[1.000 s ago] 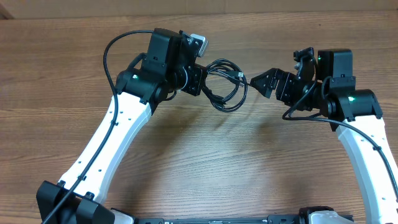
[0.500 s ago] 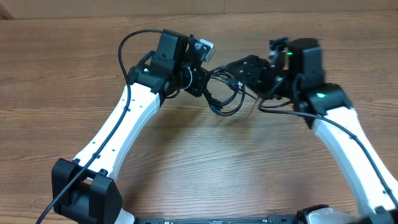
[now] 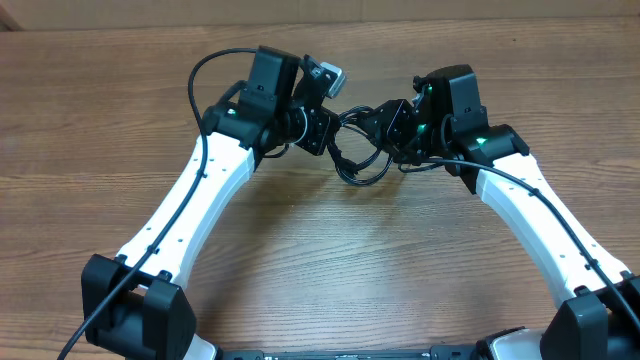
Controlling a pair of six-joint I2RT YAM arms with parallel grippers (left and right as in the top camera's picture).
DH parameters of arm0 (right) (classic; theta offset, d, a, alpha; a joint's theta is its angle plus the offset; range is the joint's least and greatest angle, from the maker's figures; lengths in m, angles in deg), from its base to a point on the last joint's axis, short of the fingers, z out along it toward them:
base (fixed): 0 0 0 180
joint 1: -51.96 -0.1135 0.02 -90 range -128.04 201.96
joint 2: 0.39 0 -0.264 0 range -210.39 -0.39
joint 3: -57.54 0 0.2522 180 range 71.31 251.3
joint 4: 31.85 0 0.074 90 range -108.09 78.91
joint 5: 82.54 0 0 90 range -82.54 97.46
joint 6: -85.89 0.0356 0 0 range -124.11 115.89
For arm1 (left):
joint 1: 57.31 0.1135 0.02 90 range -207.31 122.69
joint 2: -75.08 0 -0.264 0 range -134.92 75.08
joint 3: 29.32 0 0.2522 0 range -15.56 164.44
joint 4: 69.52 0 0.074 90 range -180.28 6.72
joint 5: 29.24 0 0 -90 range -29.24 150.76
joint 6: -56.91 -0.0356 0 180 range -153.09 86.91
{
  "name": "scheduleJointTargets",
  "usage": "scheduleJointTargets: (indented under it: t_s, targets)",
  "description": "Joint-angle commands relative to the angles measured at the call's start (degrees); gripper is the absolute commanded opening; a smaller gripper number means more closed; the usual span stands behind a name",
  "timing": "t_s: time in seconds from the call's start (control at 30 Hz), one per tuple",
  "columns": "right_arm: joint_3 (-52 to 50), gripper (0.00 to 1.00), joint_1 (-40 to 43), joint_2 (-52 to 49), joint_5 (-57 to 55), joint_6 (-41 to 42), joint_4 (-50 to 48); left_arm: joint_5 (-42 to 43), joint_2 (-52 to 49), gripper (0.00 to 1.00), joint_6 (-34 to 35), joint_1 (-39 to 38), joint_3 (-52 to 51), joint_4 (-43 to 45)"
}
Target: Untangle cables
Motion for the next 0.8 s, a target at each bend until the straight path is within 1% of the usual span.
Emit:
scheduleJointTargets:
  t_s: [0.0, 0.03, 0.07, 0.13, 0.2, 0.27, 0.3, 0.33, 0.37, 0.43, 0.5, 0.53, 0.67, 0.77]
  targets:
    - [1.33, 0.4, -0.13, -1.36, -1.7, -2.01, -0.17, 8.26, 0.48, 0.04, 10.88, 3.8, 1.53, 0.31]
    - [1.33, 0.4, -0.28, -1.36, -0.87, -4.35, -0.72, 8.26, 0.48, 0.04, 16.09, 4.96, 1.51, 0.28]
    - [1.36, 0.44, -0.39, -1.36, 0.79, -7.61, -1.73, 8.24, 0.46, 0.04, 20.52, 5.88, 1.51, 0.07]
    - [1.36, 0.56, -0.61, -1.36, 5.99, -14.84, -4.24, 8.17, 0.46, 0.04, 28.96, 7.34, 1.51, -0.33]
    - [1.36, 0.61, -0.94, -1.36, 10.49, -21.99, -5.88, 8.17, 0.46, 0.04, 34.58, 7.85, 1.51, -0.83]
    - [1.36, 0.62, -2.1, -1.36, 12.17, -30.12, -5.97, 8.2, 0.46, 0.04, 37.46, 7.78, 1.51, -2.38]
    - [1.33, 0.62, -3.1, -1.4, 12.15, -34.58, -5.81, 8.22, 0.46, 0.04, 37.88, 7.76, 1.51, -3.26]
    - [1.33, 0.62, -3.5, -1.46, 12.13, -35.91, -5.81, 8.22, 0.46, 0.04, 37.88, 7.76, 1.51, -3.67]
    - [1.33, 0.6, -4.94, -1.68, 11.19, -40.28, -5.75, 8.22, 0.46, 0.04, 37.86, 7.76, 1.51, -5.16]
    - [1.33, 0.54, -6.14, -2.12, 8.66, -42.64, -5.35, 8.22, 0.46, 0.04, 37.83, 7.93, 1.51, -6.58]
    - [1.33, 0.51, -6.64, -2.69, 9.01, -44.24, -5.38, 8.22, 0.46, 0.04, 37.83, 8.09, 1.51, -7.3]
    - [1.33, 0.47, -6.86, -3.08, 9.4, -45.57, -5.29, 8.26, 0.46, 0.04, 37.83, 8.09, 1.51, -7.69]
    - [1.33, 0.46, -8.68, -3.82, 10.6, -50.58, -4.76, 8.46, 0.46, 0.04, 37.86, 7.98, 1.51, -7.87]
    - [1.33, 0.44, -9.7, -4.0, 7.8, -51.34, -4.52, 9.42, 0.46, 0.04, 37.86, 7.96, 1.51, -7.89]
